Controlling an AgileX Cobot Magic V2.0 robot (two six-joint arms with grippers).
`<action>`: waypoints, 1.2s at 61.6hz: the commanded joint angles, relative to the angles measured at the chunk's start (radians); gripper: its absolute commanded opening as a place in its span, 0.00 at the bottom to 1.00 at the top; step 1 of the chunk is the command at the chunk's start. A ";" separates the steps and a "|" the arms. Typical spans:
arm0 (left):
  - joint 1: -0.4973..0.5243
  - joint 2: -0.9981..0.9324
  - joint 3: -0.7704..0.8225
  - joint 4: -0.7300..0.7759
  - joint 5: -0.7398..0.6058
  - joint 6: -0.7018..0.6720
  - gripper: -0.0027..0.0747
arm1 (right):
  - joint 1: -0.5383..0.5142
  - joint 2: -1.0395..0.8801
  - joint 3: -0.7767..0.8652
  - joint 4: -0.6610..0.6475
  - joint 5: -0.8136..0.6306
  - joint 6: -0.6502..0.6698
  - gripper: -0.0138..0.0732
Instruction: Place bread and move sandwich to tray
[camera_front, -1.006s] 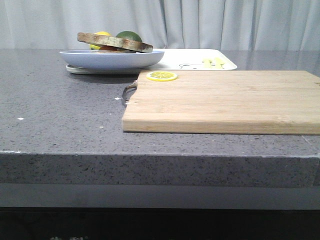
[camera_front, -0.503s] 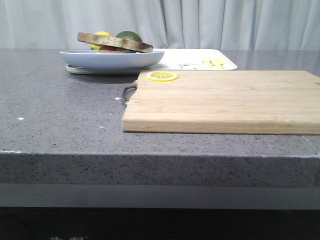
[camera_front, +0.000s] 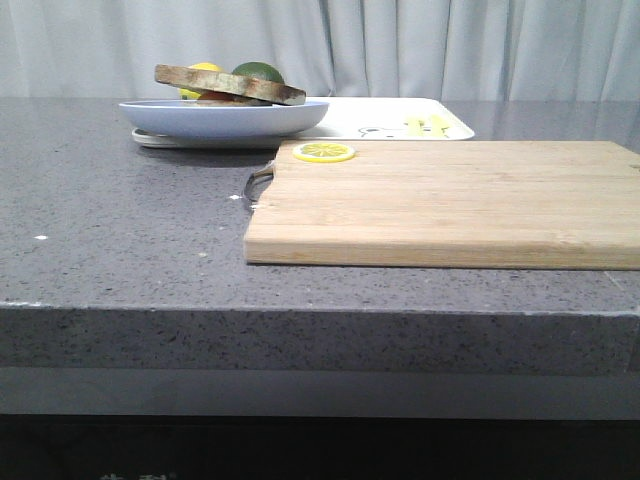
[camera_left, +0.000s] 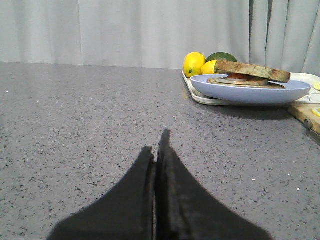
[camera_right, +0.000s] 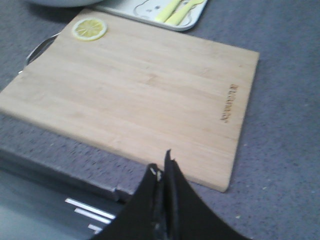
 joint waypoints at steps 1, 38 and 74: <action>-0.001 -0.019 0.005 0.000 -0.087 -0.012 0.01 | -0.097 -0.061 0.089 -0.021 -0.223 -0.005 0.02; -0.001 -0.019 0.005 0.000 -0.087 -0.012 0.01 | -0.330 -0.510 0.750 0.018 -0.835 -0.004 0.02; -0.001 -0.019 0.005 0.000 -0.087 -0.012 0.01 | -0.330 -0.511 0.747 0.024 -0.854 -0.006 0.02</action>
